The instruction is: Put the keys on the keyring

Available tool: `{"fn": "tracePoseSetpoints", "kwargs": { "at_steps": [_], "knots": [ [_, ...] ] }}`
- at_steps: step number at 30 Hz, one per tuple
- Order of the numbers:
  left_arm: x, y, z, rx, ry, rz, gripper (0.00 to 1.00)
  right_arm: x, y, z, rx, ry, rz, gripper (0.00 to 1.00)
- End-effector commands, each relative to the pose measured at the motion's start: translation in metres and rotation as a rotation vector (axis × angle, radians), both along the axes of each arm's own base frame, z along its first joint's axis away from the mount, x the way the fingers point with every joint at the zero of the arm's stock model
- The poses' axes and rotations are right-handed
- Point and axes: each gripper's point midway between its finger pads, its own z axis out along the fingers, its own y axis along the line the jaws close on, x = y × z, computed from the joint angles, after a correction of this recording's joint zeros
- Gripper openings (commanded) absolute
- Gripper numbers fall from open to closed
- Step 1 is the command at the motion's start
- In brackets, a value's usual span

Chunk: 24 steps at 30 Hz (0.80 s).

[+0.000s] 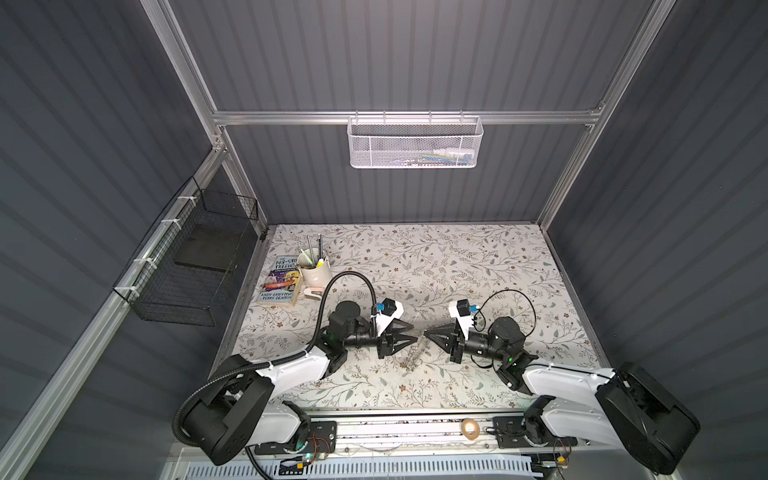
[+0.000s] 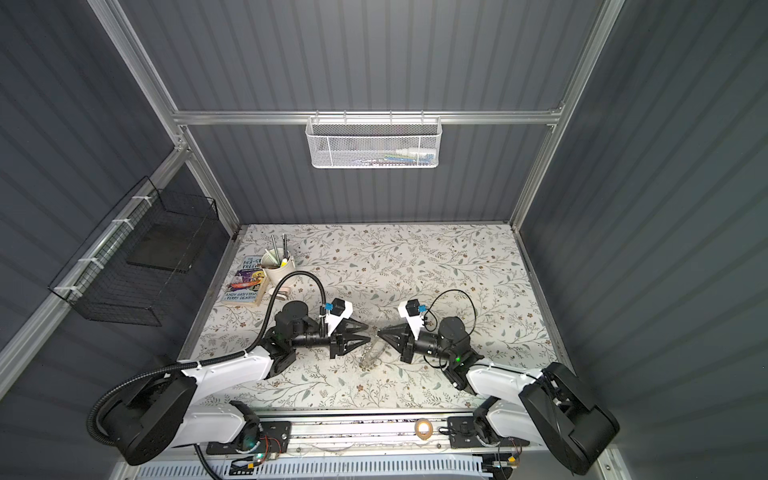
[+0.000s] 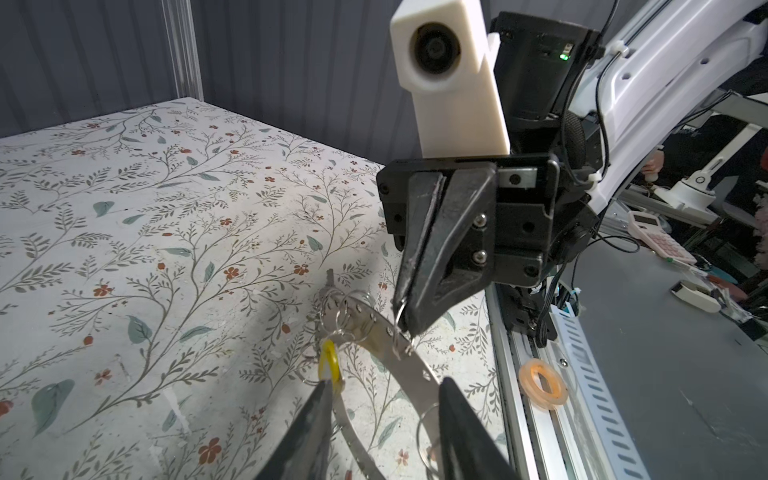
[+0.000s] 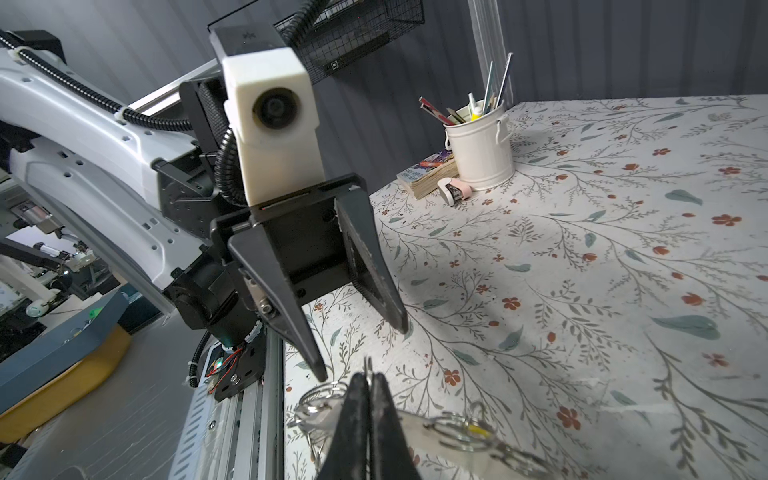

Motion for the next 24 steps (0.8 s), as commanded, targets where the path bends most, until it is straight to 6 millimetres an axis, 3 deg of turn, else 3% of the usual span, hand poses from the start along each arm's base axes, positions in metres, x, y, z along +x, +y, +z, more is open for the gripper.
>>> {"fn": "tracePoseSetpoints", "kwargs": {
  "at_steps": [1, 18, 22, 24],
  "knots": [
    [-0.0017, -0.0075, 0.0242, -0.076, -0.05, -0.05, 0.38, -0.0059, 0.0003, 0.0175, 0.058, -0.05, 0.035, 0.0],
    [-0.0001, -0.0161, 0.0237, -0.079, -0.019, -0.098, 0.16, -0.0055, 0.002, 0.0156, 0.051, -0.032, 0.045, 0.0],
    [-0.0011, -0.0162, 0.024, -0.08, -0.015, -0.104, 0.15, -0.0043, 0.0021, 0.0148, 0.047, -0.03, 0.04, 0.0],
    [-0.0035, -0.0166, 0.0241, -0.081, -0.012, -0.118, 0.08, -0.0041, 0.0025, 0.0147, 0.045, -0.027, 0.043, 0.0]
  ]
}}
